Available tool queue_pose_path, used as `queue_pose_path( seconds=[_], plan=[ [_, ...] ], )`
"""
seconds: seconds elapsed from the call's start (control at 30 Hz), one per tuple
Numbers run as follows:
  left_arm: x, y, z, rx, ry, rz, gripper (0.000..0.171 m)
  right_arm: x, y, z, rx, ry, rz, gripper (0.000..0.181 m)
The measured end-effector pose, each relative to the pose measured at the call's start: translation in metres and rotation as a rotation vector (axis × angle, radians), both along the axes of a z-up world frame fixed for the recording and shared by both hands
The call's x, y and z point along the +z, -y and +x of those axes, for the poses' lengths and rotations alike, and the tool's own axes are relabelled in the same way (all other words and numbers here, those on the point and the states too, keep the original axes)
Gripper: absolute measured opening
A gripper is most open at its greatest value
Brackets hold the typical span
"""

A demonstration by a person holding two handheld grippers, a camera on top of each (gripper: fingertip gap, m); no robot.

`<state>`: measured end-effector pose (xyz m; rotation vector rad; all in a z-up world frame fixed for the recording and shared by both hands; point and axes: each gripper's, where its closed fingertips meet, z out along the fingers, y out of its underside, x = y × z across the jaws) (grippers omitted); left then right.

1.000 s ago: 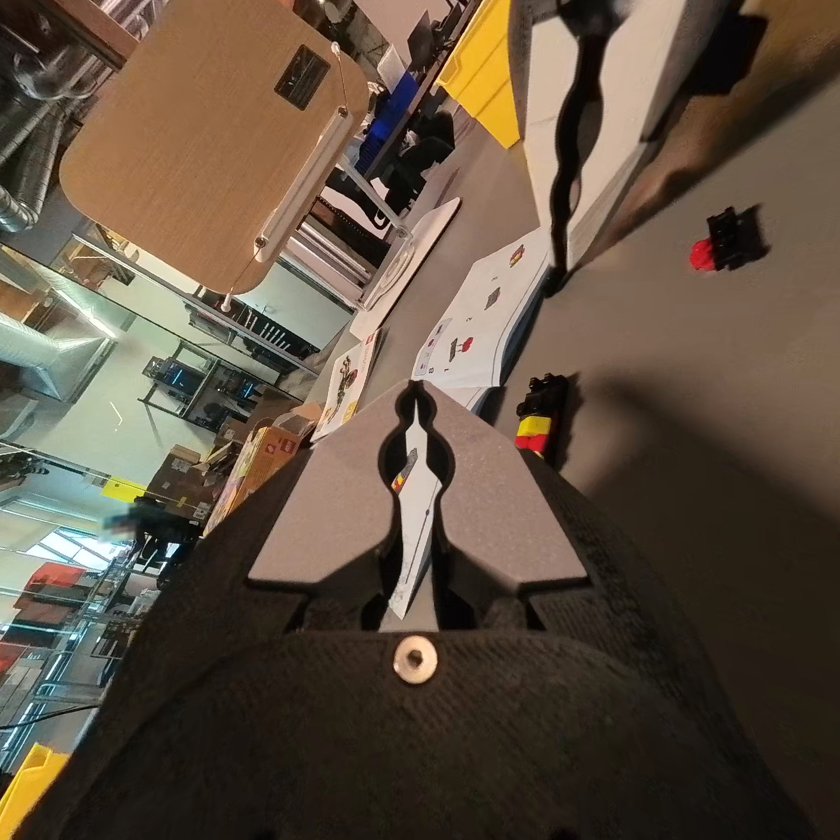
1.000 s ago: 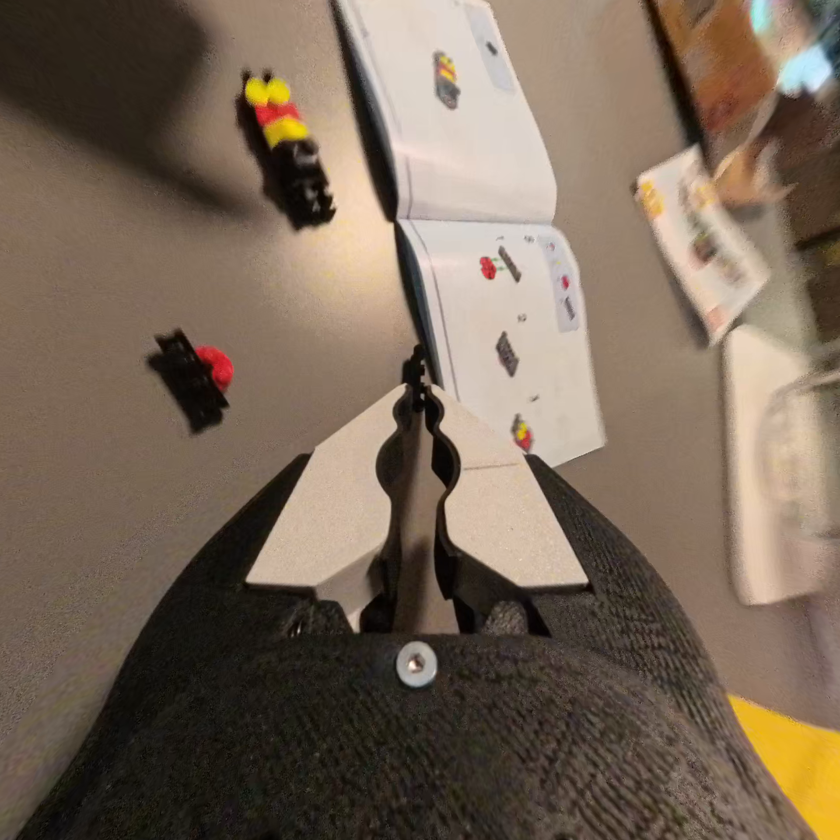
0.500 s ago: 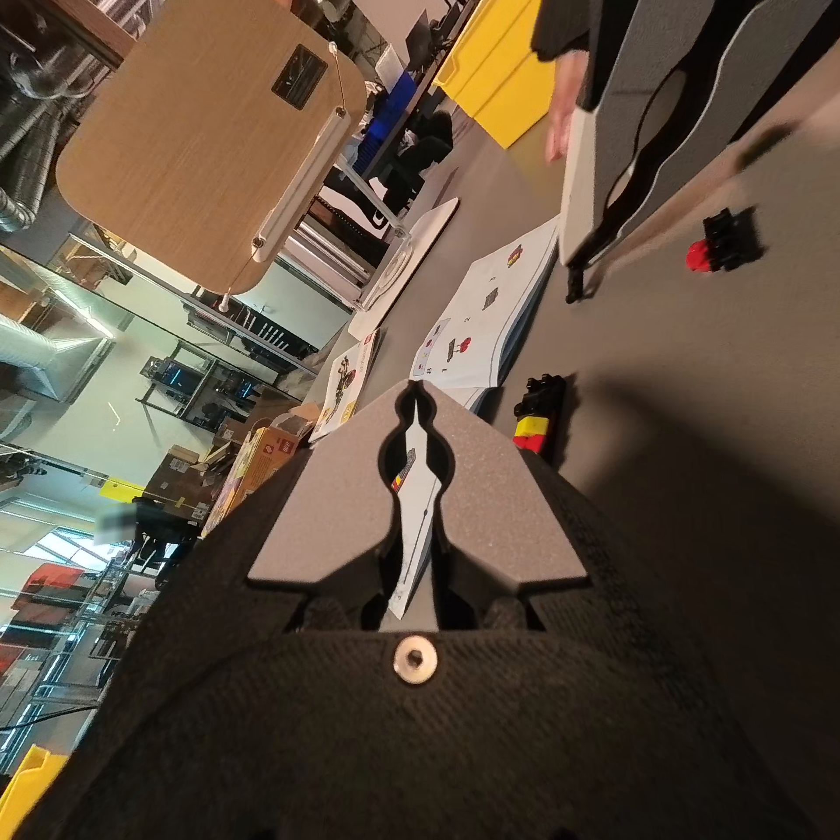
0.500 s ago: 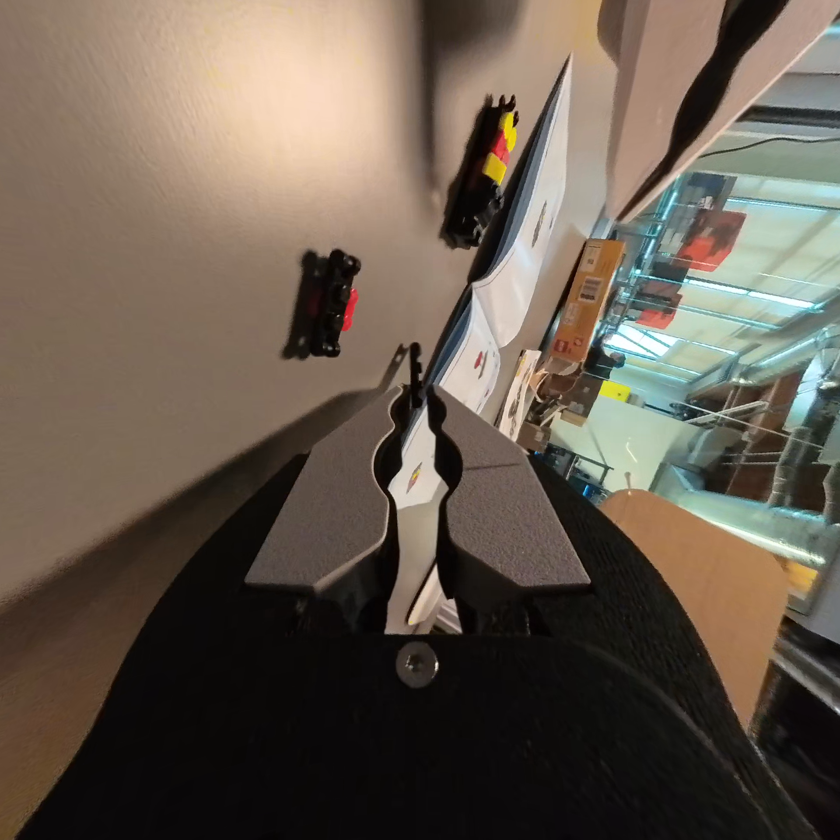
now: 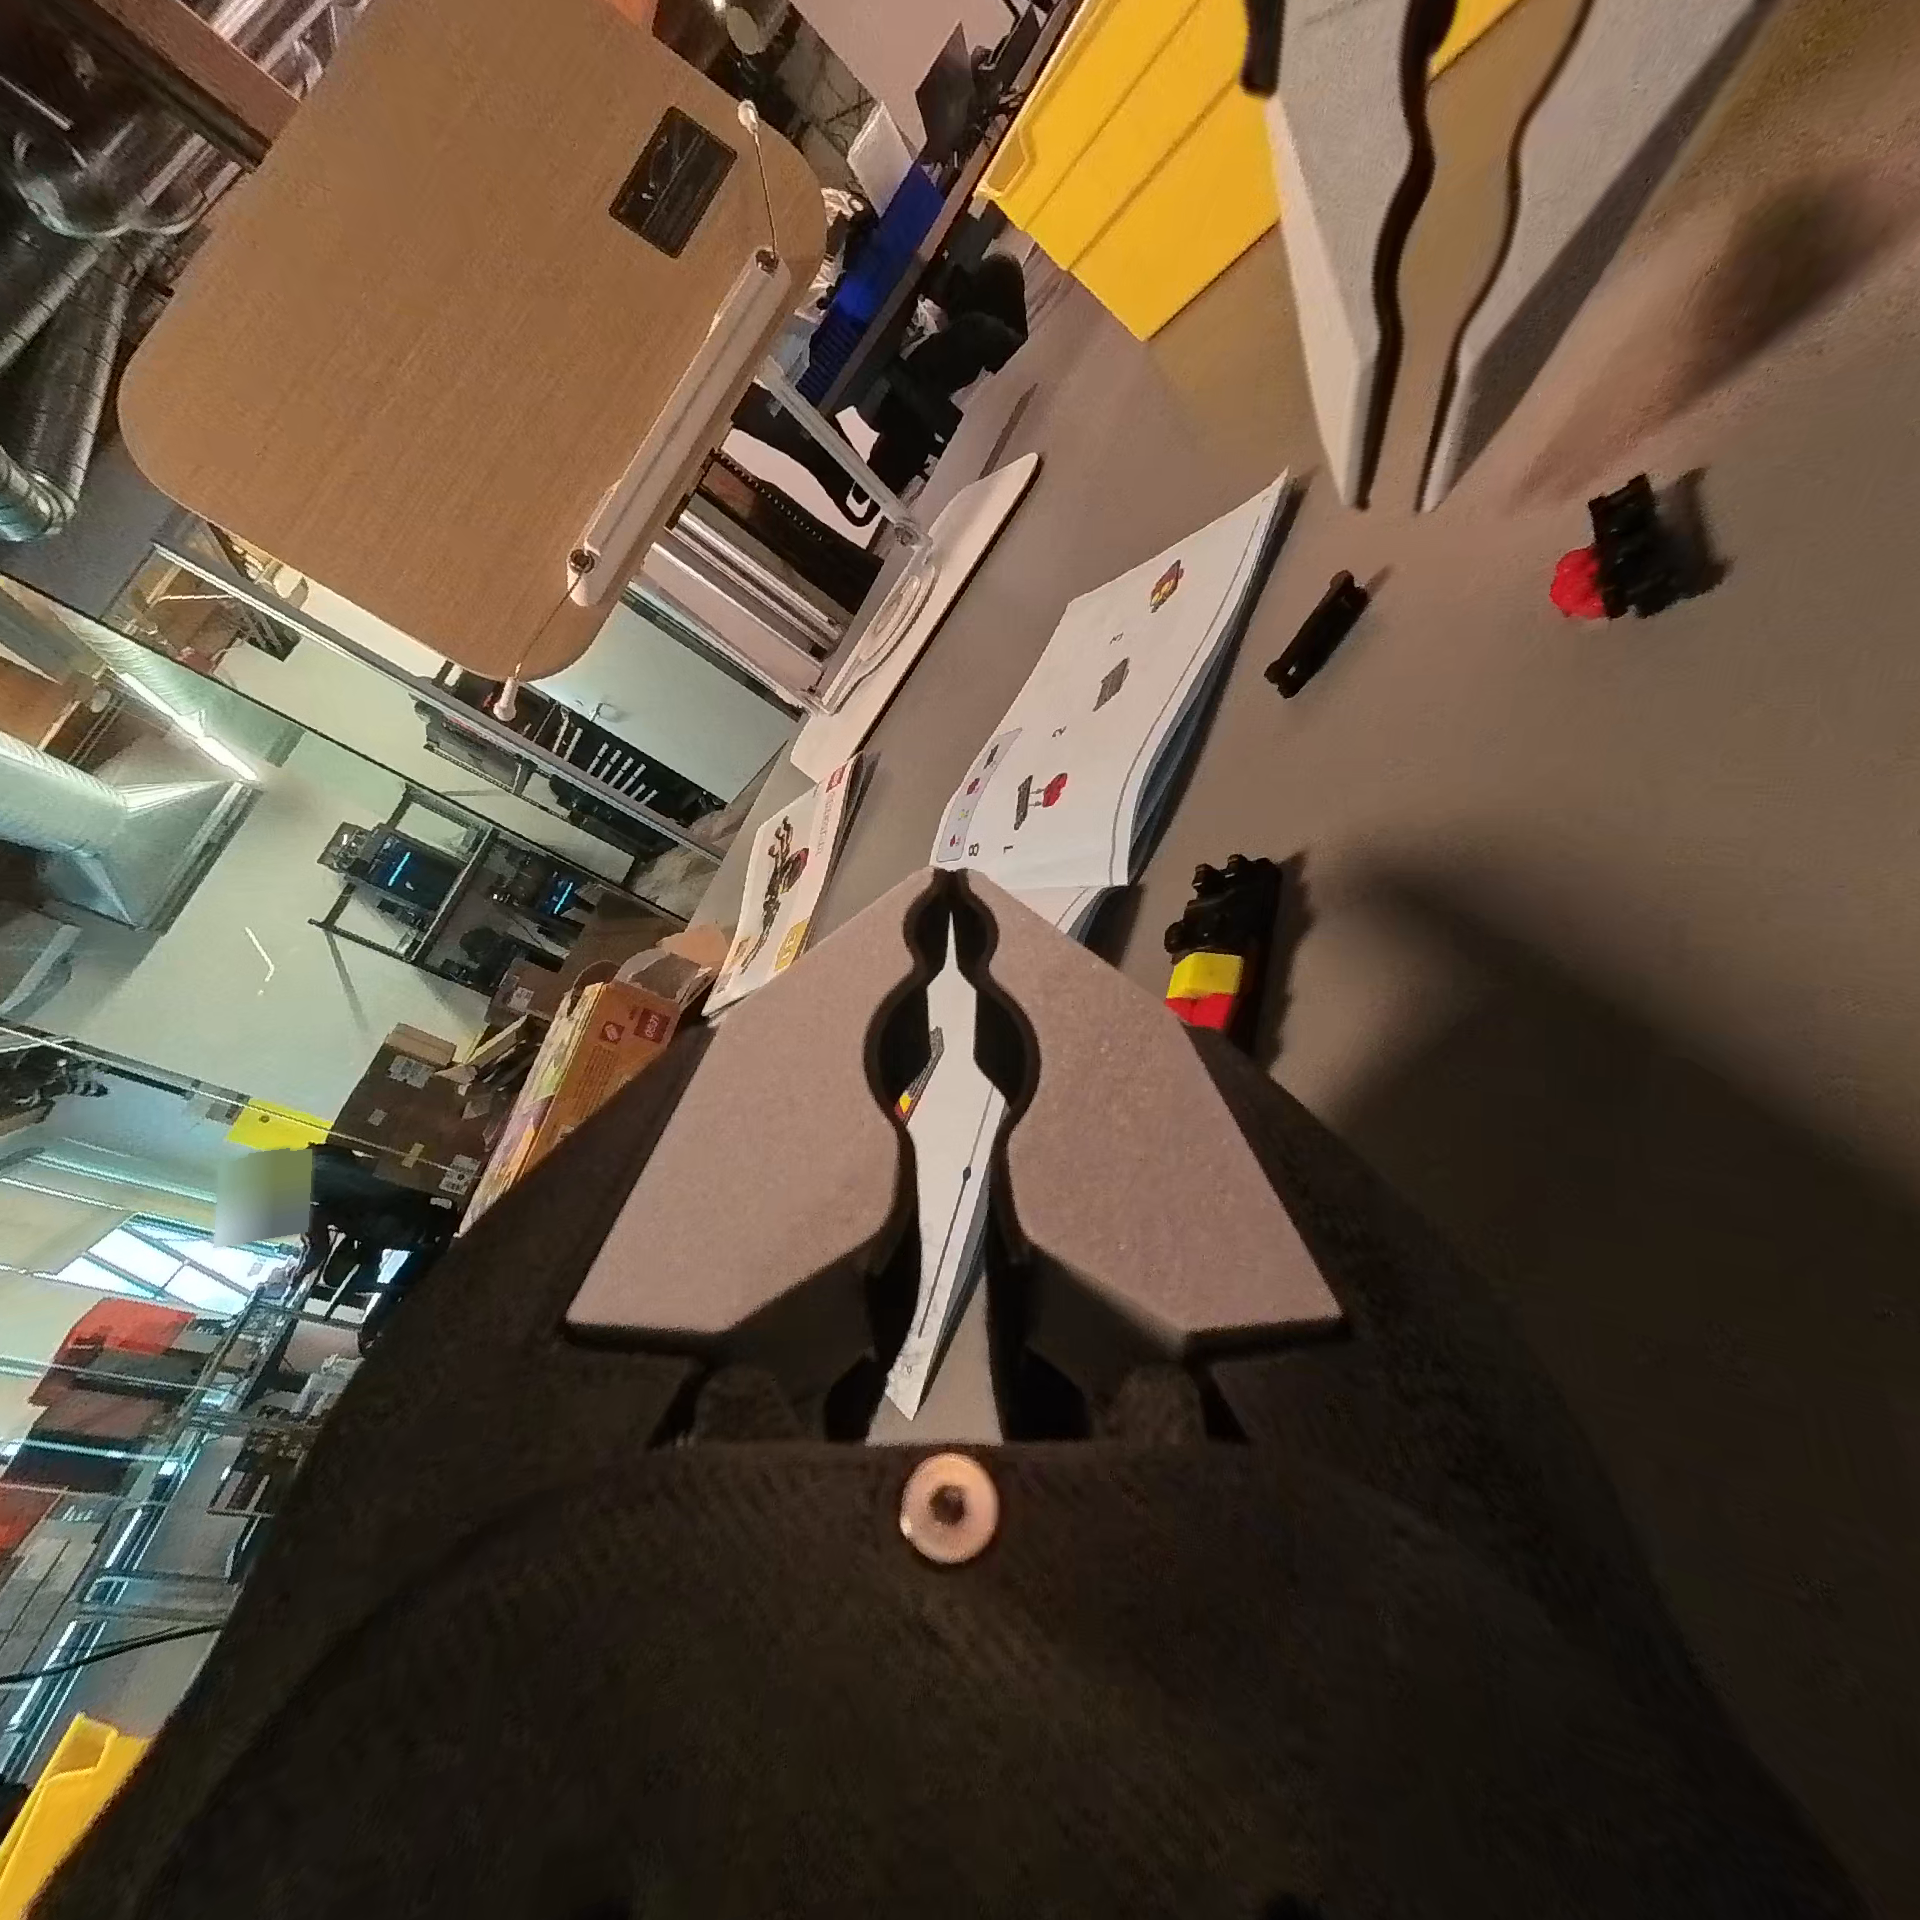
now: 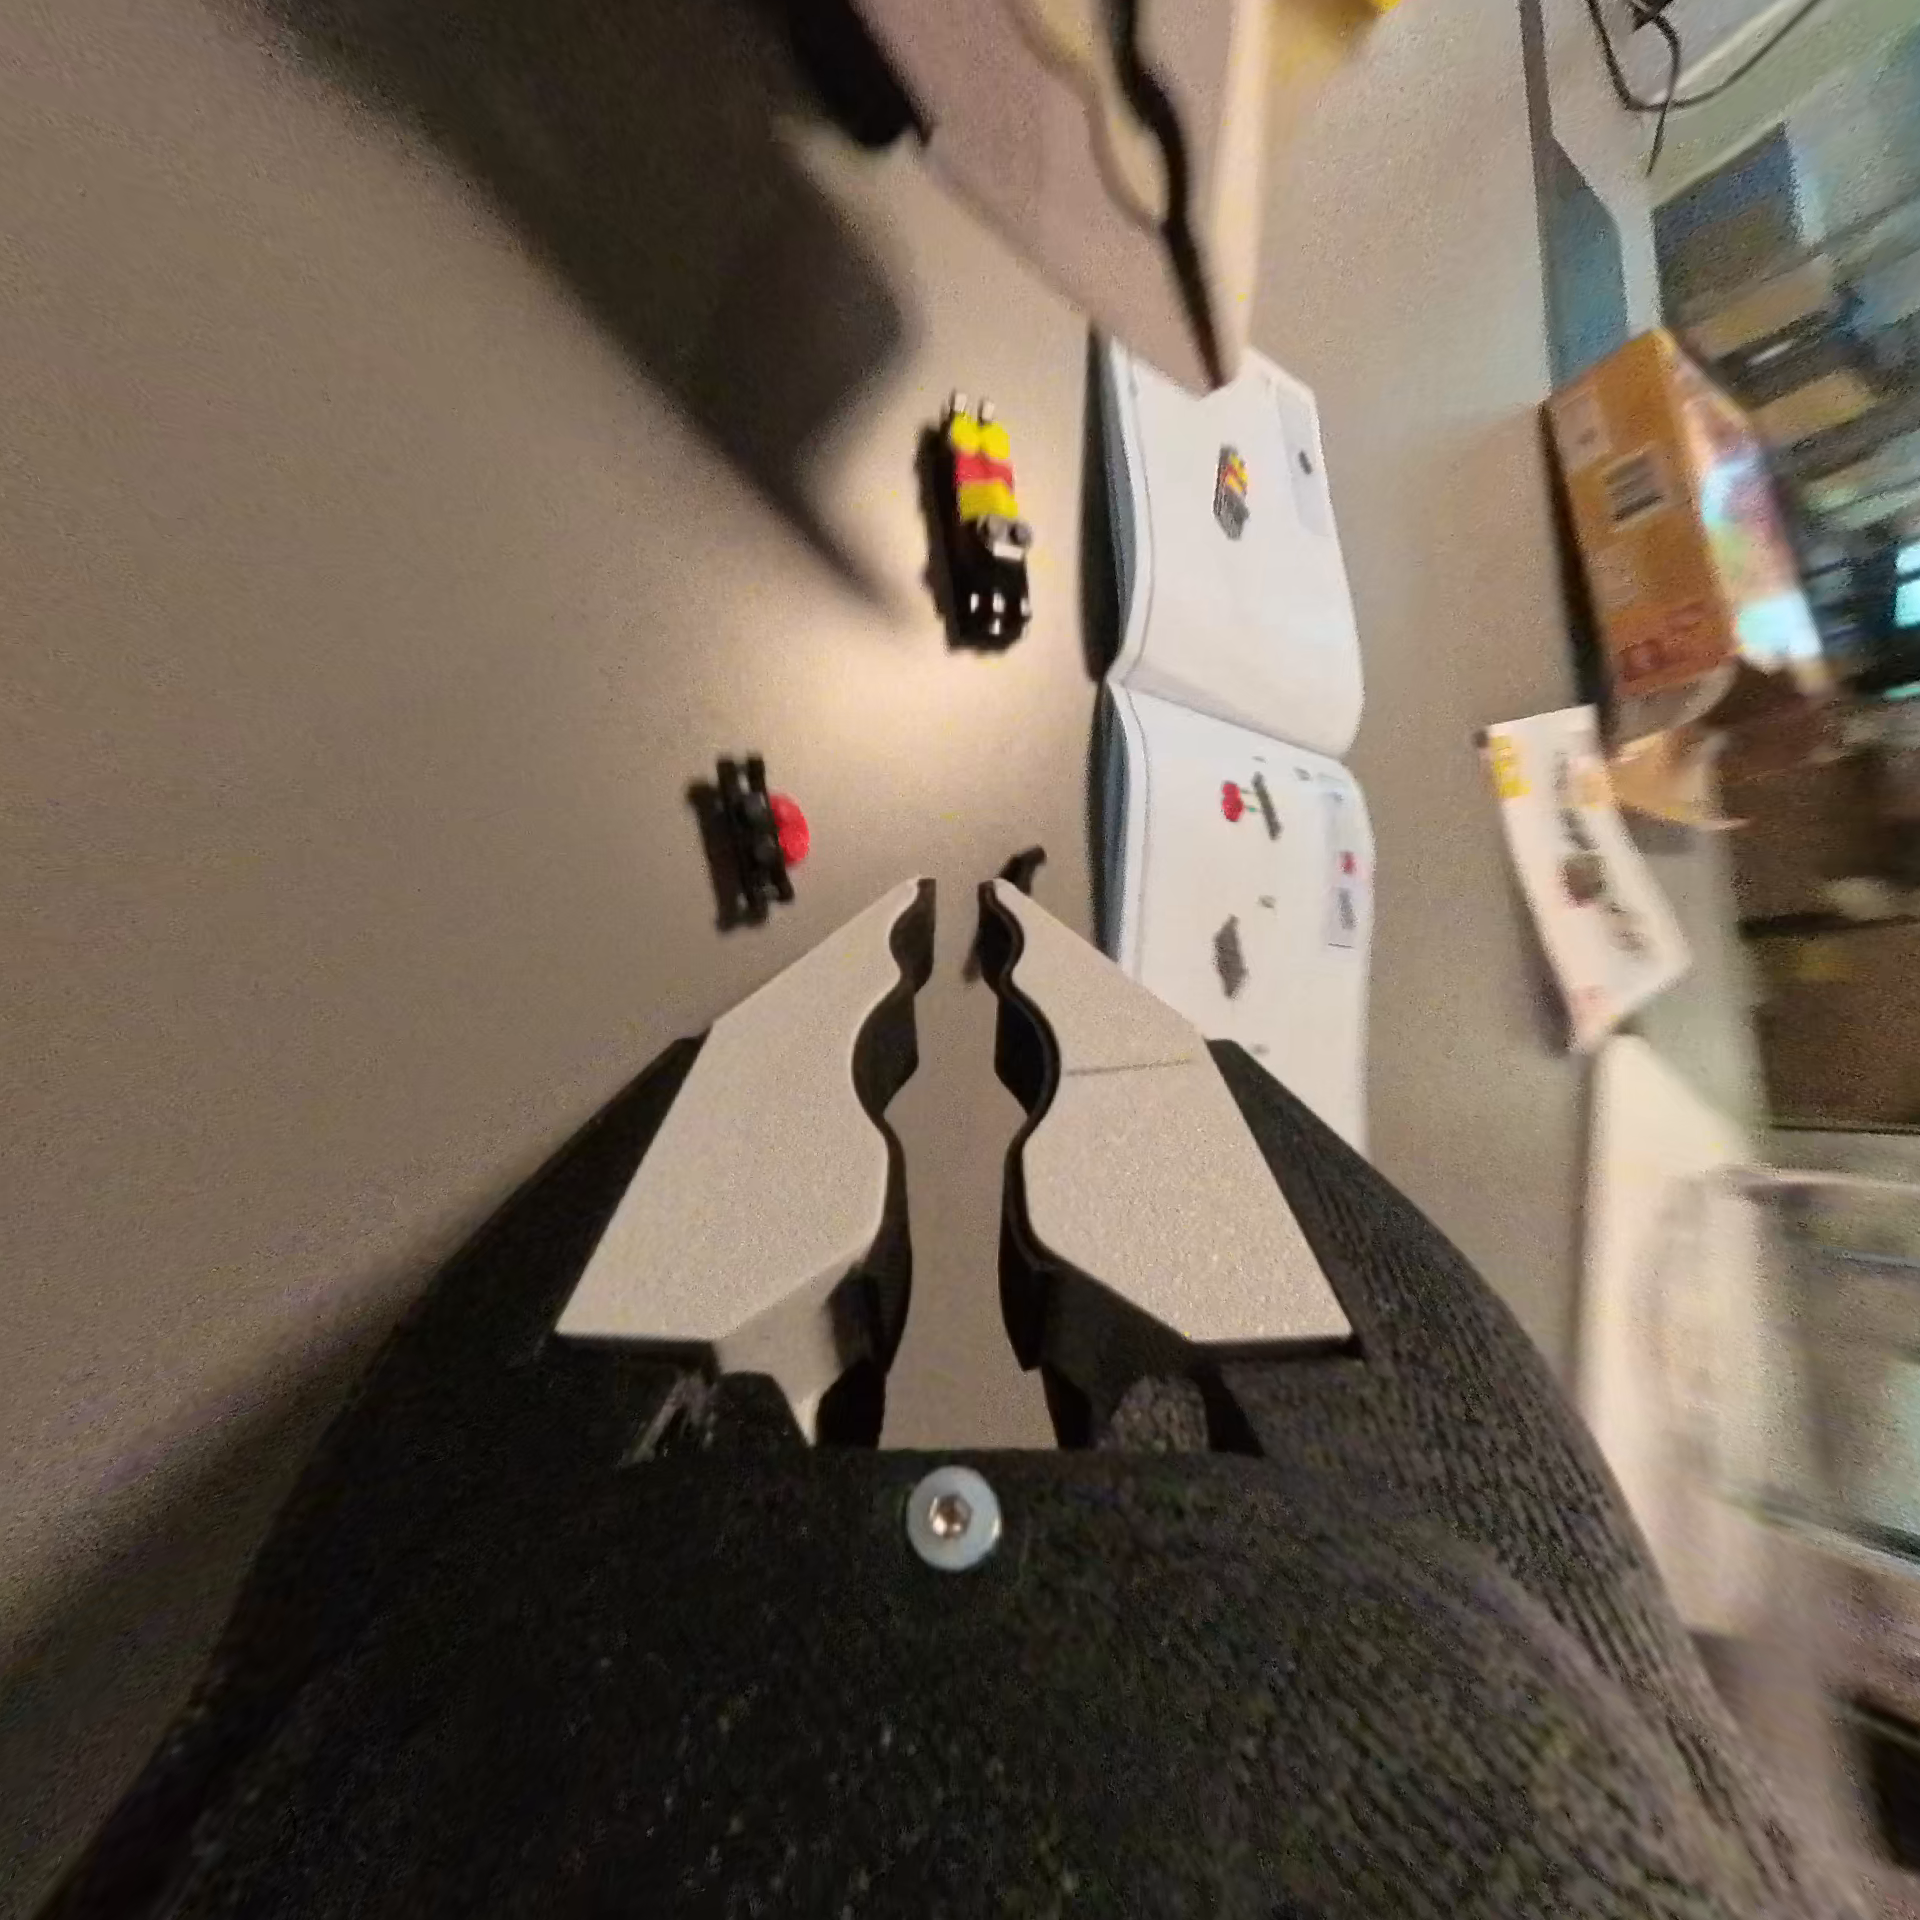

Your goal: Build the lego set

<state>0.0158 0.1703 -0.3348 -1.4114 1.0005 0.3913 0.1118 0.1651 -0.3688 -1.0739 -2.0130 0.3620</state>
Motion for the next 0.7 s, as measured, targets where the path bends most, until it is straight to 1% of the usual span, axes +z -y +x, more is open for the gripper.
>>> queue_pose_path(
  seconds=[0.07, 0.17, 0.2, 0.27, 0.3, 0.37, 0.4, 0.47, 0.5, 0.57, 0.63, 0.7],
  plan=[
    [0.000, 0.000, 0.000, -0.002, 0.000, -0.002, 0.000, 0.002, -0.004, -0.005, -0.075, -0.048, -0.173, 0.008],
    [-0.001, 0.001, 0.001, -0.006, -0.003, -0.003, 0.000, -0.016, -0.026, -0.005, -0.259, -0.017, -0.351, 0.016],
    [-0.001, 0.001, 0.001, -0.008, -0.003, -0.003, 0.000, -0.021, -0.027, -0.005, -0.283, -0.007, -0.428, 0.018],
    [-0.001, 0.001, 0.002, -0.012, -0.002, -0.004, 0.000, -0.019, -0.026, -0.009, -0.296, -0.040, -0.563, 0.016],
    [-0.001, 0.002, 0.003, -0.016, -0.001, -0.005, 0.000, -0.019, -0.026, -0.009, -0.297, -0.047, -0.593, 0.015],
    [-0.001, 0.002, 0.004, -0.022, -0.002, -0.006, 0.000, -0.020, -0.026, -0.007, -0.280, -0.039, -0.570, 0.008],
    [-0.001, 0.003, 0.004, -0.024, -0.002, -0.006, 0.000, -0.022, -0.026, -0.007, -0.262, -0.028, -0.523, 0.003],
    [0.000, 0.004, 0.006, -0.033, 0.015, -0.012, 0.000, -0.019, -0.029, -0.009, -0.220, -0.045, -0.346, 0.003],
    [0.001, 0.006, 0.009, -0.045, 0.046, -0.024, 0.000, -0.014, -0.029, -0.012, -0.172, -0.068, -0.214, 0.003],
    [0.006, 0.013, 0.021, -0.108, 0.155, -0.092, 0.000, 0.000, -0.021, -0.021, -0.030, -0.150, 0.104, 0.002],
    [0.009, 0.023, 0.035, -0.186, 0.286, -0.215, 0.012, 0.014, -0.010, -0.028, 0.081, -0.219, 0.388, 0.003],
    [0.007, 0.028, 0.043, -0.210, 0.404, -0.353, 0.029, 0.022, 0.000, -0.034, 0.150, -0.259, 0.577, 0.003]
  ],
)
